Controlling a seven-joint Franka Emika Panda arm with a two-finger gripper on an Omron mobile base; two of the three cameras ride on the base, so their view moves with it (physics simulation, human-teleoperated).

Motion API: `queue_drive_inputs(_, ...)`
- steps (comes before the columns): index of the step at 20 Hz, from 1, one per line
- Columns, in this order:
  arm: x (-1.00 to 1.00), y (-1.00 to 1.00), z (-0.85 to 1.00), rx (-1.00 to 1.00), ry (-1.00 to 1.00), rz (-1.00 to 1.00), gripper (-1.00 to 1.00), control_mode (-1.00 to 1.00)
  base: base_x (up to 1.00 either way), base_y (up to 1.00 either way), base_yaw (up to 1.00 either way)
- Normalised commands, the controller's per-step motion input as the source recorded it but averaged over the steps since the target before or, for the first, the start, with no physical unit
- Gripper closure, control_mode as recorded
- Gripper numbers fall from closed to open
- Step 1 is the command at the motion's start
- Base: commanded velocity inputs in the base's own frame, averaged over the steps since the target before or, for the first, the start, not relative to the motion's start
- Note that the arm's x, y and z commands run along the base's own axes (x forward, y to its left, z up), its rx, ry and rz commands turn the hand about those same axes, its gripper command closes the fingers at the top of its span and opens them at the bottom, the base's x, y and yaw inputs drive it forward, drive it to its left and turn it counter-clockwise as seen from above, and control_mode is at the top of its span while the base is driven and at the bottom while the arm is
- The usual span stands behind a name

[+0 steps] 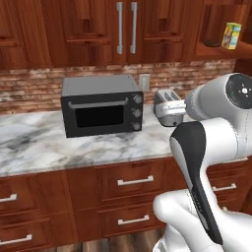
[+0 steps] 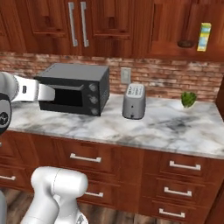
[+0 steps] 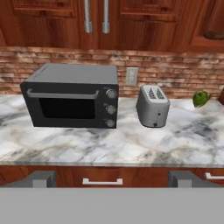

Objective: Pick the cereal and cereal from the counter and place them in the cabinets closest to them.

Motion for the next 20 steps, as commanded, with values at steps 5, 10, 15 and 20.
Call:
queue_drive_inputs(5, 0.00, 0.00, 0.00, 0.00, 0.00, 0.00, -1.00, 1.00, -0.12, 0.56, -0.01)
queue_drive_inputs(10, 0.00, 0.00, 0.00, 0.00, 0.00, 0.00, -1.00, 1.00, -0.12, 0.59, -0.01)
queue_drive_inputs(15, 0.00, 0.00, 0.00, 0.00, 0.00, 0.00, -1.00, 1.00, -0.11, 0.60, -0.01)
queue_drive_inputs(20, 0.00, 0.00, 0.00, 0.00, 0.00, 0.00, -1.00, 1.00, -0.10, 0.61, -0.01)
